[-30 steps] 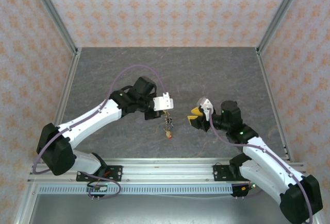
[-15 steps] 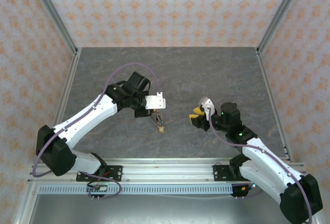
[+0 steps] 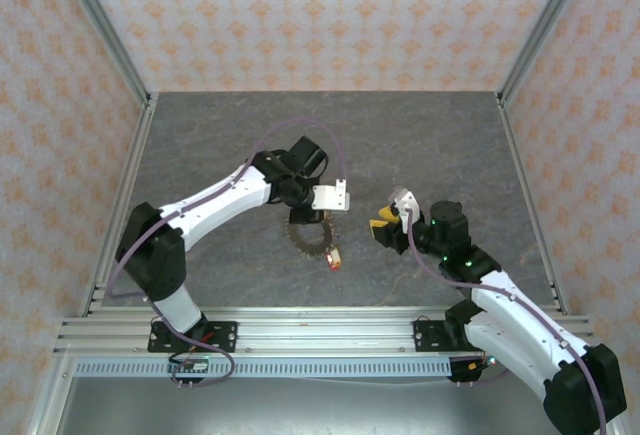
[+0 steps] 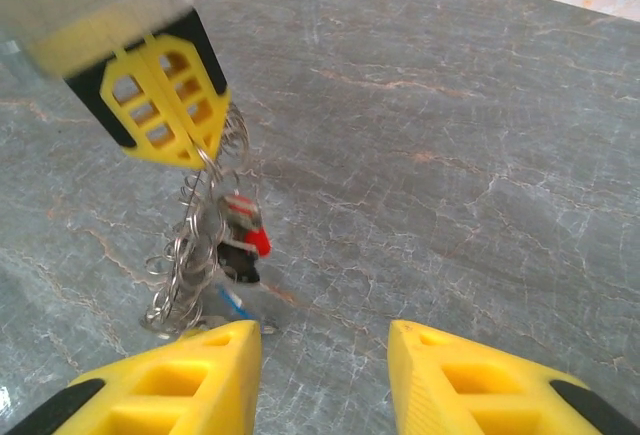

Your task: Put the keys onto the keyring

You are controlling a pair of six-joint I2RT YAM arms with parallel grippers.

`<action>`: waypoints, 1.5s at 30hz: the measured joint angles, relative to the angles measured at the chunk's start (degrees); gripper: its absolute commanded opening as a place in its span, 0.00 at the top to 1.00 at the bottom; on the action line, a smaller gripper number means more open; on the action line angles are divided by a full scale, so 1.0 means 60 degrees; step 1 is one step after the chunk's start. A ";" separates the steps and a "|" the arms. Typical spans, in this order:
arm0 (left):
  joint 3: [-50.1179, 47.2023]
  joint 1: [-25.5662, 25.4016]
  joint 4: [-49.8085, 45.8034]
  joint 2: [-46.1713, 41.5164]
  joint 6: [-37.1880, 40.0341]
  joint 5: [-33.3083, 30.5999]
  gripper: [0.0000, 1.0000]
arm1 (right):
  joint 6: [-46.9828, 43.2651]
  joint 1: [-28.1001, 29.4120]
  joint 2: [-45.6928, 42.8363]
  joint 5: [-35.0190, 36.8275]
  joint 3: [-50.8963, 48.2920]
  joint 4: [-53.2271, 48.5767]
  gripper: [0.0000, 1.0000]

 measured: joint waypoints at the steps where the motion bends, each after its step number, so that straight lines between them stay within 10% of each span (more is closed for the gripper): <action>1: 0.0113 -0.0080 -0.0004 0.0157 -0.0091 0.0004 1.00 | 0.0007 0.0004 -0.0025 0.0051 -0.0011 0.0000 0.62; 31: 0.0382 -0.1727 0.1778 0.2033 -0.3340 0.0095 0.83 | 0.0361 0.0018 -0.1115 0.3770 -0.1024 0.1555 0.63; 45: -0.3654 -0.0590 0.5883 -0.2463 -0.4867 0.0113 0.76 | 0.0663 -0.0739 -0.1228 0.6652 -0.1020 0.2328 0.60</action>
